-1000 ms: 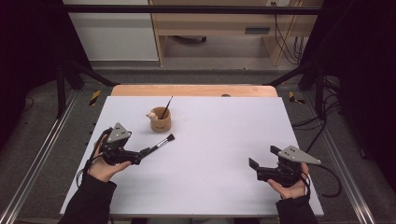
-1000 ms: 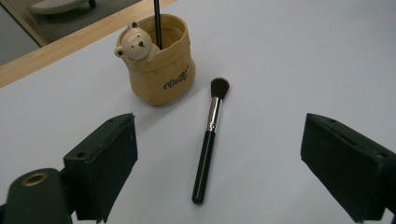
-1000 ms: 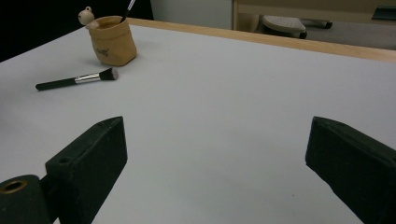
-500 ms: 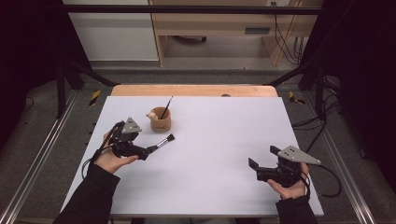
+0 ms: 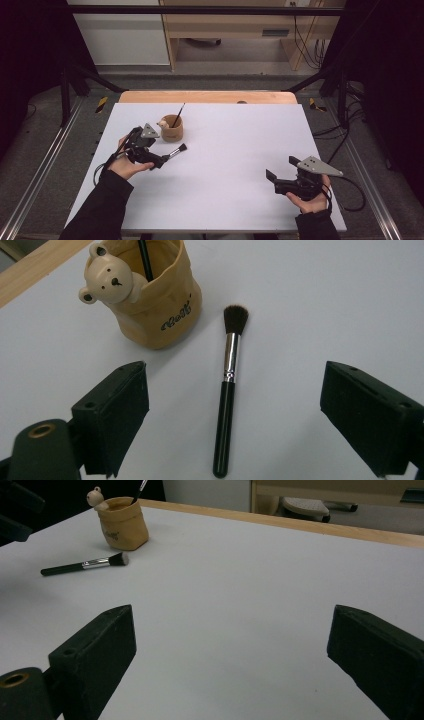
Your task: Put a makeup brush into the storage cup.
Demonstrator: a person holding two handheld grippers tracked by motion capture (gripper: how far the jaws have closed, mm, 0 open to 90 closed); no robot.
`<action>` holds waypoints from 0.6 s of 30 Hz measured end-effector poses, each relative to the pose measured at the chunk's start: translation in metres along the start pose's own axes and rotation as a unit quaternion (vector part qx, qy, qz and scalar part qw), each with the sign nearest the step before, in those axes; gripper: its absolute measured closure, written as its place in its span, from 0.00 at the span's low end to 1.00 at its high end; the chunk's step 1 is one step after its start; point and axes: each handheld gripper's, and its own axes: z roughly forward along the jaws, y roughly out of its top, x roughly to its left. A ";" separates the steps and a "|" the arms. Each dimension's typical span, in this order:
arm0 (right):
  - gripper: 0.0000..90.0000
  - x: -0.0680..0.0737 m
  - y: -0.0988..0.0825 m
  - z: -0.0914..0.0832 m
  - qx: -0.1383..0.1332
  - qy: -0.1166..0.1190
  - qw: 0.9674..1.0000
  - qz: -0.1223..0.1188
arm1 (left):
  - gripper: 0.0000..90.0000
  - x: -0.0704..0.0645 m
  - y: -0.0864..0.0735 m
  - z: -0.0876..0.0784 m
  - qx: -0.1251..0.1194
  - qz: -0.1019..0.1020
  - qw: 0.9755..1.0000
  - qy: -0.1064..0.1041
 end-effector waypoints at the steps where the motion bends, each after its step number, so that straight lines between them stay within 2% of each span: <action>1: 0.07 0.000 0.000 0.000 0.000 0.000 1.000 0.000 | 0.13 0.000 0.000 0.001 -0.001 0.000 1.000 0.000; 18: 0.07 0.000 0.000 0.001 0.002 0.002 1.000 -0.003 | 0.15 -0.001 0.009 0.021 0.034 0.014 0.999 -0.006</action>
